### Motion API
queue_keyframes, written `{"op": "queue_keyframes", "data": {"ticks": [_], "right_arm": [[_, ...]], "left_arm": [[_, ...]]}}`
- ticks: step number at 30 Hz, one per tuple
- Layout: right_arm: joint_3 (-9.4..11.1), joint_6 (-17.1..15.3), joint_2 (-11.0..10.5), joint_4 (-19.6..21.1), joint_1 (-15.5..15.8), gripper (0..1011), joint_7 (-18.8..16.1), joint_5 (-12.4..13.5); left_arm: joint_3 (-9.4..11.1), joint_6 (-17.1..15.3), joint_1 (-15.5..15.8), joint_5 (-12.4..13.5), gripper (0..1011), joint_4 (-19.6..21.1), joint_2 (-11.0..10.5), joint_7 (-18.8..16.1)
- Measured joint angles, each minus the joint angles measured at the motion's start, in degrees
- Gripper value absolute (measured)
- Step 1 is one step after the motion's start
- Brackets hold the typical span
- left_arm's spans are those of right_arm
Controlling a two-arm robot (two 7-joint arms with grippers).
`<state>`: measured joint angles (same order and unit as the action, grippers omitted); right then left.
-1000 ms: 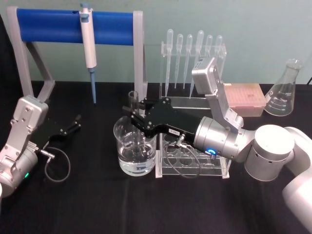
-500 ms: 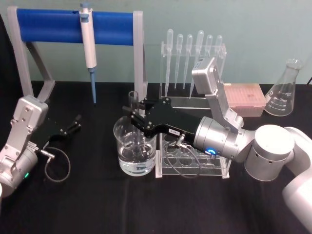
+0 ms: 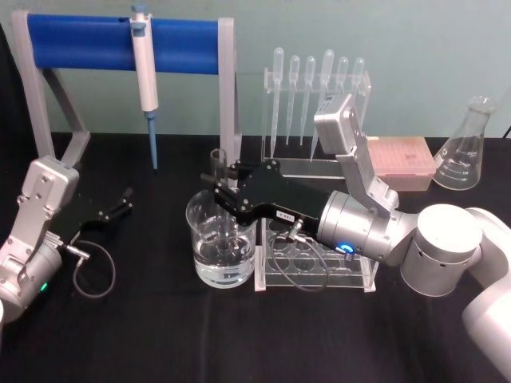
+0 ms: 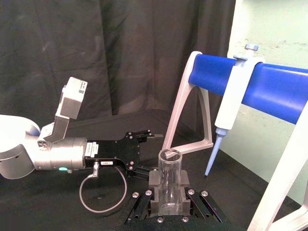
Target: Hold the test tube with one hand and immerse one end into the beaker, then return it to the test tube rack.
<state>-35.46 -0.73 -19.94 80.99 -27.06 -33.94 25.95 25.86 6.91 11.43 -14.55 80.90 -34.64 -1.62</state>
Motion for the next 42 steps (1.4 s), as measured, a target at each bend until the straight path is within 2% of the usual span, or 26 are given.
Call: {"op": "queue_keyframes", "data": {"ticks": [42], "right_arm": [[0.0,0.0,0.0,0.0,0.0,241,0.0,0.0]], "left_arm": [[0.0,0.0,0.0,0.0,1000,0.0,0.0,0.0]]}}
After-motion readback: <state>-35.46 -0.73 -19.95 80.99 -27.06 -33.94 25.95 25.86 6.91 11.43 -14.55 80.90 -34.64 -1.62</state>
